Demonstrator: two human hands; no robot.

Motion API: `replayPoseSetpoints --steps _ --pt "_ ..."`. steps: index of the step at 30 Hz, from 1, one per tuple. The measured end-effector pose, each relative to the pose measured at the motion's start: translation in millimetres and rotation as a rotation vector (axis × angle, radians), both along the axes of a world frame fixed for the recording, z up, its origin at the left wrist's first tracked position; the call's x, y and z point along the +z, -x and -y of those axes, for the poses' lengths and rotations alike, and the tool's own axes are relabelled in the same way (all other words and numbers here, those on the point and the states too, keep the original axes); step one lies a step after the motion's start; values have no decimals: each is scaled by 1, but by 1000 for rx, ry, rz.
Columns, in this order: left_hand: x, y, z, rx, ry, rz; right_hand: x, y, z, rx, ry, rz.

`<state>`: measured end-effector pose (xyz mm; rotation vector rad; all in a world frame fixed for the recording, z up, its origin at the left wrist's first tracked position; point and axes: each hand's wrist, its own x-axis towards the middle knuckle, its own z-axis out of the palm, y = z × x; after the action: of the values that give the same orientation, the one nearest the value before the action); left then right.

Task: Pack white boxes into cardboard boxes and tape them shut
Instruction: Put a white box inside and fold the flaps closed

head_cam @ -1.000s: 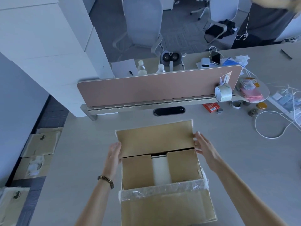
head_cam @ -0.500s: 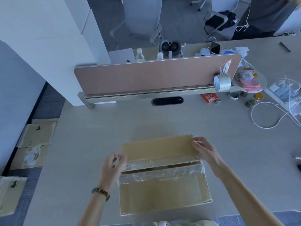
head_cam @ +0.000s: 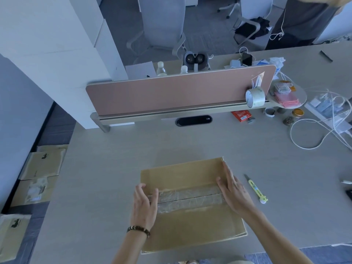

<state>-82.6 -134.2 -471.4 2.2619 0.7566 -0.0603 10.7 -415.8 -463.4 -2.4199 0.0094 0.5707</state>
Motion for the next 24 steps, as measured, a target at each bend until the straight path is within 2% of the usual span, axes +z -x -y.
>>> replayPoseSetpoints --steps 8,16,24 --pt "-2 -6 -3 -100 -98 -58 -5 -1 -4 16 120 60" --pt "-1 -22 -9 -123 -115 -66 -9 -2 -9 -53 119 101" --pt "0 -29 -19 -164 -2 -160 -9 -5 -4 -21 93 54"
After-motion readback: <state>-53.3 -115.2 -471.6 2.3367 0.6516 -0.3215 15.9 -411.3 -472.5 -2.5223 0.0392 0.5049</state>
